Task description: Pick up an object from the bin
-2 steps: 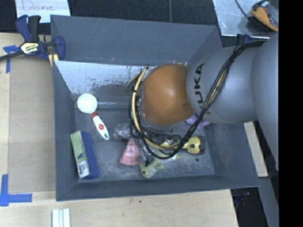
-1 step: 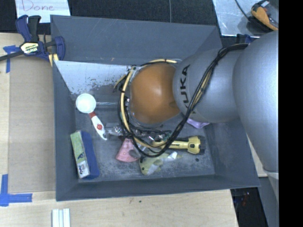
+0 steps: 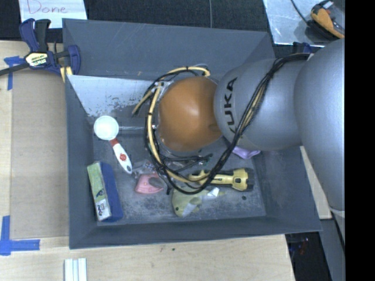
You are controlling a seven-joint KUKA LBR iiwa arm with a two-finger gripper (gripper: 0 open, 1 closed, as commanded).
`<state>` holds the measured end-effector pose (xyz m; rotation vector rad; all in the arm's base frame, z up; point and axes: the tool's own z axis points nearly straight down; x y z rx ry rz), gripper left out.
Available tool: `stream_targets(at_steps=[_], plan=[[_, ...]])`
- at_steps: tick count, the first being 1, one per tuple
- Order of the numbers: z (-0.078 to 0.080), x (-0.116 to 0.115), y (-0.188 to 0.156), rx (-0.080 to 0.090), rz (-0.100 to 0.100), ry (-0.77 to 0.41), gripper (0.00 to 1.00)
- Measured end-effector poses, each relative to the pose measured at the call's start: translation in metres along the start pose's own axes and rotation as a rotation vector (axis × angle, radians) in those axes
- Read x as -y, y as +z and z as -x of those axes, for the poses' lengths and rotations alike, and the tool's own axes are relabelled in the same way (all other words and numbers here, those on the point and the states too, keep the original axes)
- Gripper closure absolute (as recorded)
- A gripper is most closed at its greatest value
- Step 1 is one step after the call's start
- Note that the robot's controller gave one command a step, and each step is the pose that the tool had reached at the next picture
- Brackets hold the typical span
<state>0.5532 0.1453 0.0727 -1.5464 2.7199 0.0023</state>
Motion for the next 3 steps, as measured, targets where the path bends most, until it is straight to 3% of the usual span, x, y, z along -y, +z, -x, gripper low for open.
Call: stream_targets(at_steps=[2,3], plan=[[0.0,0.0,-0.009,0.002,-0.001,0.002,1.0],[-0.001,-0.001,-0.035,-0.003,0.005,0.003,1.0]])
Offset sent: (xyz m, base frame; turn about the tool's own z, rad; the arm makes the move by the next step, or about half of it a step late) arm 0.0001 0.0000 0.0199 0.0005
